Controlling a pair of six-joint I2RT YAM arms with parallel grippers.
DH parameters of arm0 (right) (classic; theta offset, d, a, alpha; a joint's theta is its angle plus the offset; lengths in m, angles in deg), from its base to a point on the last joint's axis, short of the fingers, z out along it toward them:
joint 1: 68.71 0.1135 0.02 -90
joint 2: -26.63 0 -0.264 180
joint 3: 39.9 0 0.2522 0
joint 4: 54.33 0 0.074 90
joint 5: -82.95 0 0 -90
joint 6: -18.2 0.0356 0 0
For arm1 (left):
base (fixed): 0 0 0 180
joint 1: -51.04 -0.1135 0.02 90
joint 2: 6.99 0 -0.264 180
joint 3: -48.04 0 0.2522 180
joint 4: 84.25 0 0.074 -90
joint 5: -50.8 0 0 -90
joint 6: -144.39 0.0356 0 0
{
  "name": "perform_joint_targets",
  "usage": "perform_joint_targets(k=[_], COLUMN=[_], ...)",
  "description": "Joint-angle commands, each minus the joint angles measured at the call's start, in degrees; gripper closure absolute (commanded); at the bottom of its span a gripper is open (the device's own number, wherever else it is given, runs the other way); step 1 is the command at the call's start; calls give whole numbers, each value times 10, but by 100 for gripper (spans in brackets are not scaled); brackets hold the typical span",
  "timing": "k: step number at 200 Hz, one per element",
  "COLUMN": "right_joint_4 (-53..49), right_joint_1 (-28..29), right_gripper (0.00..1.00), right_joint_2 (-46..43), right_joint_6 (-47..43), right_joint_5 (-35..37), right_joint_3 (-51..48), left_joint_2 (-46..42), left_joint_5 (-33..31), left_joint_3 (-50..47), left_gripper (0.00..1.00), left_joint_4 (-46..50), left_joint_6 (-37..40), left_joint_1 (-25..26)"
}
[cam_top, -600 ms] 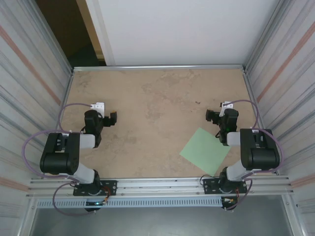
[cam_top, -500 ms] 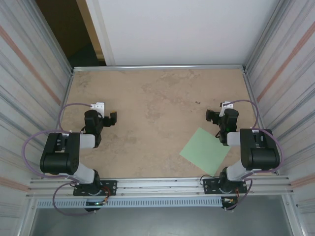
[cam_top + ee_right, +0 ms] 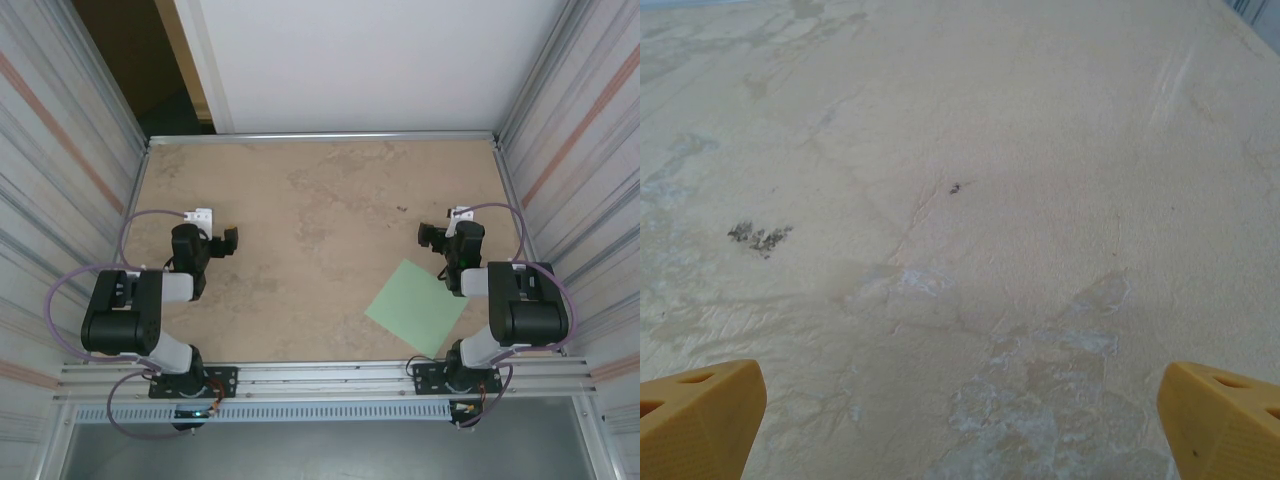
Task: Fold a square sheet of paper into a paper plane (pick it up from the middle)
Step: Move the square sheet of paper to the center of the table.
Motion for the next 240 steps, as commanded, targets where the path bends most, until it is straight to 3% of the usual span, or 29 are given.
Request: perform_joint_targets(k=[1, 86, 101, 136, 155, 172, 186, 217, 240], right_joint_4=[12, 4, -78, -288, -486, -586, -669, -814, -869], right_joint_1=[-5, 3, 6, 12, 14, 25, 25, 38, 98], right_gripper=[1, 1, 1, 1, 1, 1, 1, 1, 1], right_joint_2=[6, -13, -63, -172, -199, -217, -238, -246, -223], right_joint_6=[14, 13, 17, 83, 141, 182, 237, 331, 378], right_joint_5=[-6, 20, 42, 117, 120, 119, 78, -90, -106], right_joint_3=[16, 14, 37, 104, 187, 218, 238, 263, 255], left_joint_2=[4, -25, -71, -169, -197, -202, -193, -171, -154], left_joint_5=[6, -11, -40, -80, -56, -1, 41, 125, 146], left_joint_3=[13, 3, 5, 78, 133, 181, 213, 236, 237], left_gripper=[1, 1, 1, 1, 1, 1, 1, 1, 1], left_joint_4=[-18, -14, 36, 256, 368, 458, 504, 517, 508], left_joint_6=[10, 3, -10, -94, -171, -227, -245, -262, -262], left_joint_1=[-1, -1, 0, 0, 0, 0, 0, 0, 0])
